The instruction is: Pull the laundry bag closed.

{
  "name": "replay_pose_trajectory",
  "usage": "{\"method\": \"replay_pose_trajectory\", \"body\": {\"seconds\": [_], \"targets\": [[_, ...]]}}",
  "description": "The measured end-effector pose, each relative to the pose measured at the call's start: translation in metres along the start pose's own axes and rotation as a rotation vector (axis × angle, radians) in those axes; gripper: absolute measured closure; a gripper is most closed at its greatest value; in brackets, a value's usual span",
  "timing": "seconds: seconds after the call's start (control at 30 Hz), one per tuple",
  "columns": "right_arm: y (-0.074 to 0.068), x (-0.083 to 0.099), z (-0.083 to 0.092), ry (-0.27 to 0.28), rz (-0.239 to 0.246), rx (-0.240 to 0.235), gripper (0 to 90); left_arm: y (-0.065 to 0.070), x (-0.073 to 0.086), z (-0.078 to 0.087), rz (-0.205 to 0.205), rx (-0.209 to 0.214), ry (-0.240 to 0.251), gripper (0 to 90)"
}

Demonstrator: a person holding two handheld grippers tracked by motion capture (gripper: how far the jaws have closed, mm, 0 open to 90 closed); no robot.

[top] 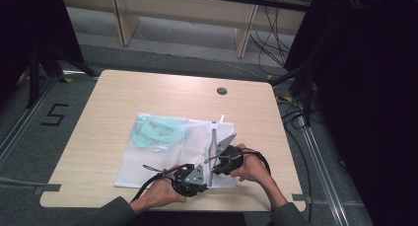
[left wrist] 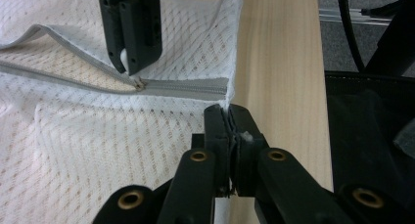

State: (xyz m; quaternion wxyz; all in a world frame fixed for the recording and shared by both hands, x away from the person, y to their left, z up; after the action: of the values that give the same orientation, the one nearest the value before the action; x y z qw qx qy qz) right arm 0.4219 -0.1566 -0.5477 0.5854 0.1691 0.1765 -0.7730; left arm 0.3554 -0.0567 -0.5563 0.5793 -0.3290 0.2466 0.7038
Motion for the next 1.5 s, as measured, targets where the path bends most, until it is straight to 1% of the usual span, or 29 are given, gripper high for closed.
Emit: {"method": "replay_pose_trajectory", "body": {"seconds": [0.07, 0.13, 0.2, 0.23, 0.37, 0.43, 0.47, 0.5, 0.53, 0.57, 0.6, 0.63, 0.67, 0.73, 0.8, 0.87, 0.9, 0.97, 1.0, 1.03, 1.13, 1.17, 1.27, 1.3, 1.33, 1.37, 1.4, 1.47, 1.5], "targets": [[0.001, 0.000, 0.000, 0.006, 0.000, -0.007, 86.7, -0.001, 0.000, 0.000, -0.009, -0.006, -0.004, 87.4], [0.003, 0.000, 0.000, 0.004, -0.003, 0.000, 86.7, 0.000, 0.000, 0.000, -0.004, 0.004, -0.004, 87.5], [0.004, -0.001, -0.001, 0.006, -0.012, -0.004, 86.7, 0.000, 0.000, 0.000, -0.008, 0.000, -0.005, 87.5], [0.005, -0.001, -0.001, 0.009, -0.005, -0.008, 86.7, 0.000, 0.000, -0.001, -0.006, 0.000, -0.001, 87.5], [0.008, -0.003, -0.002, 0.013, -0.005, 0.003, 86.7, -0.001, 0.000, 0.000, -0.005, -0.004, -0.002, 87.5], [0.009, -0.003, -0.002, 0.007, -0.003, 0.009, 86.6, -0.001, 0.000, 0.000, 0.004, 0.004, 0.005, 87.6], [0.009, -0.003, -0.001, 0.005, -0.003, 0.016, 86.7, 0.000, -0.001, 0.000, 0.005, 0.003, 0.011, 89.4], [0.011, -0.003, -0.001, 0.003, -0.005, 0.022, 86.7, 0.000, -0.001, 0.001, 0.000, 0.004, 0.007, 89.5], [0.012, -0.004, -0.002, 0.008, -0.005, 0.020, 86.7, -0.001, -0.002, 0.001, -0.016, 0.001, 0.006, 89.6], [0.013, -0.004, -0.002, 0.009, -0.010, 0.019, 86.6, 0.000, -0.001, 0.001, -0.001, 0.000, 0.004, 89.6], [0.012, -0.004, -0.002, 0.009, -0.010, 0.013, 86.7, 0.000, -0.001, 0.000, 0.001, -0.001, 0.005, 89.6], [0.012, -0.004, -0.002, 0.009, -0.010, 0.013, 86.7, 0.000, -0.001, 0.000, -0.006, -0.001, -0.001, 89.6], [0.010, -0.005, -0.002, 0.013, -0.013, -0.001, 86.7, 0.001, 0.000, -0.001, -0.020, 0.000, -0.008, 89.6], [0.009, -0.006, -0.003, 0.000, -0.004, 0.005, 86.7, 0.002, 0.000, -0.002, -0.018, -0.002, -0.007, 89.5], [0.009, -0.006, -0.003, 0.001, -0.005, 0.004, 86.7, 0.002, 0.000, -0.002, -0.018, 0.001, -0.007, 89.6], [0.011, -0.005, -0.002, 0.001, -0.007, 0.008, 86.7, 0.001, 0.000, -0.002, -0.009, 0.003, -0.008, 89.7], [0.011, -0.005, -0.002, 0.003, -0.010, 0.012, 86.7, 0.001, 0.001, -0.002, -0.017, 0.003, -0.012, 89.8], [0.011, -0.005, -0.002, 0.004, -0.012, 0.011, 86.7, 0.001, 0.001, -0.003, -0.014, -0.002, -0.013, 89.8], [0.012, -0.005, -0.002, 0.004, -0.014, 0.016, 86.7, 0.002, 0.002, -0.004, -0.017, 0.004, -0.021, 89.9], [0.011, -0.005, -0.002, 0.004, -0.016, 0.010, 86.7, 0.002, 0.003, -0.005, -0.022, 0.007, -0.024, 89.9], [0.011, -0.005, -0.002, 0.005, -0.018, 0.010, 86.7, 0.003, 0.003, -0.005, -0.012, 0.014, -0.022, 90.0], [0.012, -0.005, -0.002, 0.005, -0.018, 0.016, 86.7, 0.003, 0.002, -0.005, -0.002, 0.016, -0.015, 90.0], [0.012, -0.007, -0.002, 0.000, -0.014, 0.026, 86.7, 0.003, 0.003, -0.005, 0.008, 0.036, -0.015, 90.0], [0.014, -0.007, -0.003, -0.004, -0.012, 0.046, 86.7, 0.004, 0.003, -0.005, 0.026, 0.040, -0.011, 90.0], [0.014, -0.007, -0.003, -0.004, -0.009, 0.035, 86.7, 0.004, 0.003, -0.006, 0.032, 0.044, -0.007, 90.0], [0.014, -0.008, -0.003, -0.003, -0.015, 0.033, 86.7, 0.004, 0.003, -0.006, 0.035, 0.038, -0.006, 90.0], [0.014, -0.008, -0.003, -0.002, -0.020, 0.031, 86.7, 0.004, 0.003, -0.006, 0.037, 0.042, -0.008, 90.0], [0.016, -0.009, -0.004, 0.003, -0.013, 0.034, 86.7, 0.004, 0.004, -0.006, 0.042, 0.044, -0.006, 90.0], [0.018, -0.009, -0.004, 0.000, -0.010, 0.042, 86.7, 0.003, 0.004, -0.006, 0.024, 0.045, -0.007, 90.0]]}}
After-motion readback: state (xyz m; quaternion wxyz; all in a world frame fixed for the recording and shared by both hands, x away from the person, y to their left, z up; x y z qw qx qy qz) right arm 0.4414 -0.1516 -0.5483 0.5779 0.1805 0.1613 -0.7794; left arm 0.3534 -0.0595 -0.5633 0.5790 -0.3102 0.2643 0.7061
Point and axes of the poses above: each handheld gripper's, and its own axes: z roughly backward along the jaws, x roughly out of its underside, y roughly to its right, the point moved 8 cm from there along -z, roughly forward along the jaws, and after that the axes turned 2 degrees about y, right-handed, at the moved point
